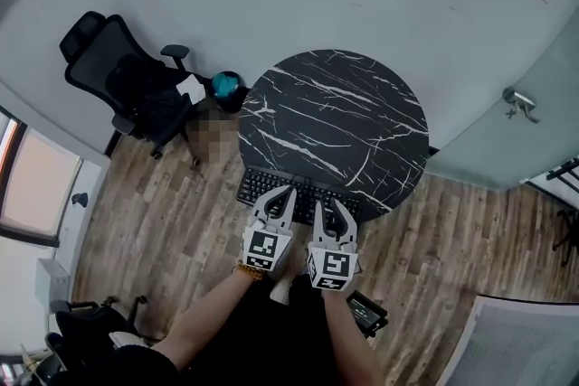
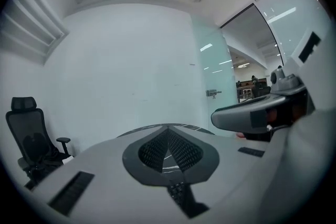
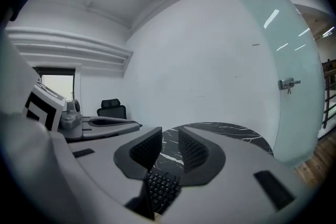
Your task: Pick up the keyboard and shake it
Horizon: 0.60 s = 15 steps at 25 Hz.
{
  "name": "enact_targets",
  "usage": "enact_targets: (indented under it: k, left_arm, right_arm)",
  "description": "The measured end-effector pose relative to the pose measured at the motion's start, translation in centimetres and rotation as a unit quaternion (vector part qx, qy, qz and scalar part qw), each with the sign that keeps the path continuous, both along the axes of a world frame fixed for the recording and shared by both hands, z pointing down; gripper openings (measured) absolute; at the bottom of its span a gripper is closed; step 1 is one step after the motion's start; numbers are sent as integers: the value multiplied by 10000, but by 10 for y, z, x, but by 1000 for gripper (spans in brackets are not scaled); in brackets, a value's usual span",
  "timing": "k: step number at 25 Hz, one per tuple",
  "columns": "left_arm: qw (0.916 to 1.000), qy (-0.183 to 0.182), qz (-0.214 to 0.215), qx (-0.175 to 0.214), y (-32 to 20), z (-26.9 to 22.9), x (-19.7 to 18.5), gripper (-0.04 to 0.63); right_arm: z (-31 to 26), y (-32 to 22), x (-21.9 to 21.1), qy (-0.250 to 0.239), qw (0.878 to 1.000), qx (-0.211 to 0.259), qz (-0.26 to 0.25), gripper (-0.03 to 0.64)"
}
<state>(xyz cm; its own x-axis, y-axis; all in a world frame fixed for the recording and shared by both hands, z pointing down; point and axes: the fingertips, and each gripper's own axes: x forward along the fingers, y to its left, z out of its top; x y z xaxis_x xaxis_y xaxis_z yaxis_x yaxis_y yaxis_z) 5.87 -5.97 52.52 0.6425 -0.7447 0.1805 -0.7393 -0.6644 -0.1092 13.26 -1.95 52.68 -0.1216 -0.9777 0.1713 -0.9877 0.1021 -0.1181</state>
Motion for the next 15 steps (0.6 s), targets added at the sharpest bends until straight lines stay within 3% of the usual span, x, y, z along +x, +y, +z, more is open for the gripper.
enact_targets:
  k: [9, 15]
  left_arm:
    - [9993, 53, 358, -39, 33, 3, -30, 14]
    - [9983, 189, 546, 16, 44, -3, -58, 14]
  right_arm:
    - [-10, 27, -23, 577, 9972, -65, 478, 35]
    - [-4, 49, -60, 722, 9950, -212, 655, 31]
